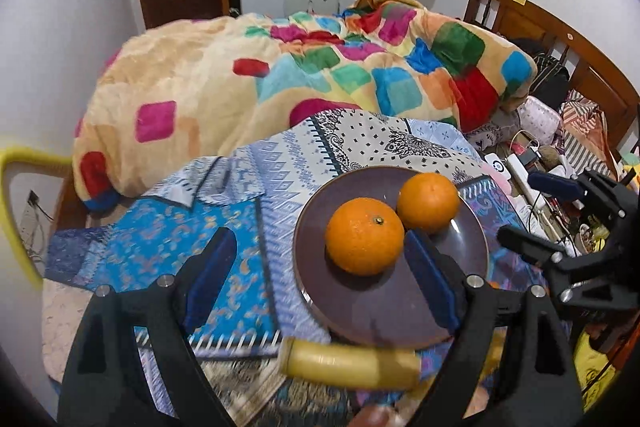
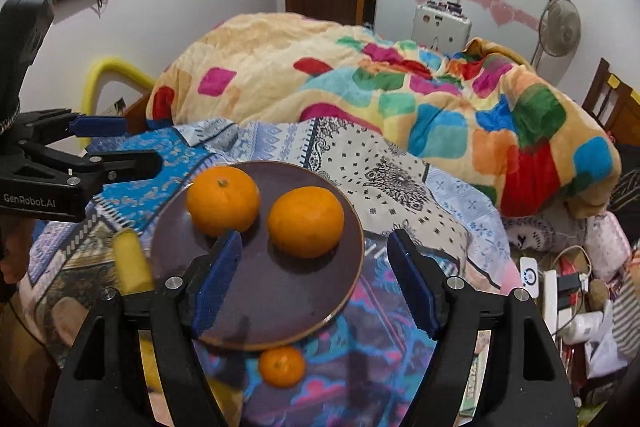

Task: Organize fruits
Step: 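Lower both oranges onto the plate and open both tools, then withdraw both tools from the plate toward the pink pomelo segments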

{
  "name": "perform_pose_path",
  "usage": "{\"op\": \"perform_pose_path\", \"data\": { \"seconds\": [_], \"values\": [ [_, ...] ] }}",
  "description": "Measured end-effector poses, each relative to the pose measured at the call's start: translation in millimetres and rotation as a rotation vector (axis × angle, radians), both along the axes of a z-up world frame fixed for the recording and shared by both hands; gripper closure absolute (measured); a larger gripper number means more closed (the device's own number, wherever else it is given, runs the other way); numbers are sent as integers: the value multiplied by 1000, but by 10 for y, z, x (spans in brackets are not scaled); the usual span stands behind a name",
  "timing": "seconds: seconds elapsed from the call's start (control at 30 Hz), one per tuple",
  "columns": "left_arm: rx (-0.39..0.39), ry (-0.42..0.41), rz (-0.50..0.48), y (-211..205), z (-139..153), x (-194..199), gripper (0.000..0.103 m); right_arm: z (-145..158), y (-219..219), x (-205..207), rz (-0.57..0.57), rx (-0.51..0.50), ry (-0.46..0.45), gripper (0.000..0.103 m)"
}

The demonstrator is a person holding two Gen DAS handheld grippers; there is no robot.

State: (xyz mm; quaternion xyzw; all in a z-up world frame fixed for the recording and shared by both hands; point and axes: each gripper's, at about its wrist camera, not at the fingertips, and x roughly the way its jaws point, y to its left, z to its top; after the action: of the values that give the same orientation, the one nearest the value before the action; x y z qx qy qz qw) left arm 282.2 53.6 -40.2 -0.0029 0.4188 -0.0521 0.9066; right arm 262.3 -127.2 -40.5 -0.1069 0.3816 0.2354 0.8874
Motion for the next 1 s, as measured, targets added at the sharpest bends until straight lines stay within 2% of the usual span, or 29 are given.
{"op": "perform_pose_path", "data": {
  "seconds": [0.23,0.5,0.7,0.87,1.0],
  "values": [
    [-1,-39,3,35,108,-592,12,123,-107,-443,-4,54,-30,30],
    [37,-9,5,75,-138,-1175,11,152,-104,-990,5,78,-74,26],
    [57,41,17,167,-473,-1509,11,-32,-58,-1302,16,73,-86,23],
    [52,67,21,217,-708,-1732,10,-302,-23,-1425,23,95,-26,23],
    [80,72,-3,183,-862,-1826,8,-474,36,-1477,25,102,4,23]
  ]
}}
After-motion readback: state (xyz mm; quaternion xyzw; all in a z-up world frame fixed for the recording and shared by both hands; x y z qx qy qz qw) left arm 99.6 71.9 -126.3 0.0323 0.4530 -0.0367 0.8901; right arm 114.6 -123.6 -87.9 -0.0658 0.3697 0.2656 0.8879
